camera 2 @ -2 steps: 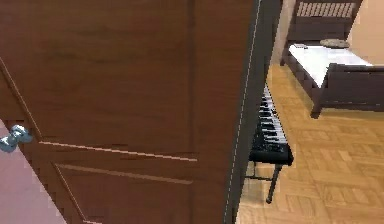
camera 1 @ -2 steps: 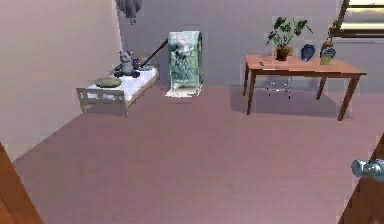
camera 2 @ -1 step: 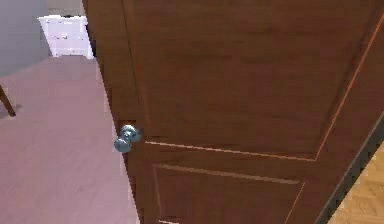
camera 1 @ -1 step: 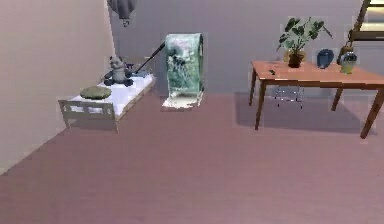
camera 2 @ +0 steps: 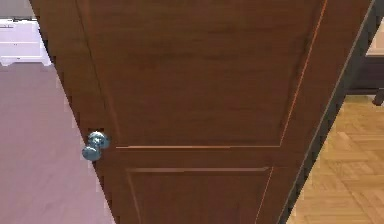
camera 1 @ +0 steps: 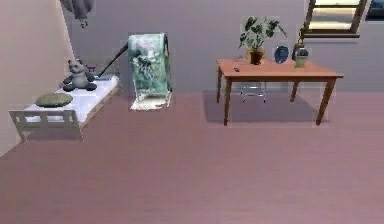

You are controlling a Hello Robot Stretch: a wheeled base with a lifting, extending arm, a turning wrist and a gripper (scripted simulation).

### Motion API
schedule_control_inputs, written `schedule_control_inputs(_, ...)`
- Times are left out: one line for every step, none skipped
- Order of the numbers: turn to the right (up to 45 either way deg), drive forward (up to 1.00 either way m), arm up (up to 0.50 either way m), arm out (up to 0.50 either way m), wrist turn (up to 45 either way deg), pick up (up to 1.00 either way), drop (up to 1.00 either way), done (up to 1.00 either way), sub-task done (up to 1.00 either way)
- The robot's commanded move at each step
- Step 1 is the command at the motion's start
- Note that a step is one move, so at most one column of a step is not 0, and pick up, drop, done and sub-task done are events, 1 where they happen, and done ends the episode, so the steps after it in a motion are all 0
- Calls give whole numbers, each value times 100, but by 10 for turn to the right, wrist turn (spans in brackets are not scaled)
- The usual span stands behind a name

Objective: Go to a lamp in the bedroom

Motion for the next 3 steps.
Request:
schedule_control_inputs(0,50,0,0,0,0,0,0,0)
schedule_control_inputs(420,0,0,0,0,0,0,0,0)
schedule_control_inputs(0,70,0,0,0,0,0,0,0)
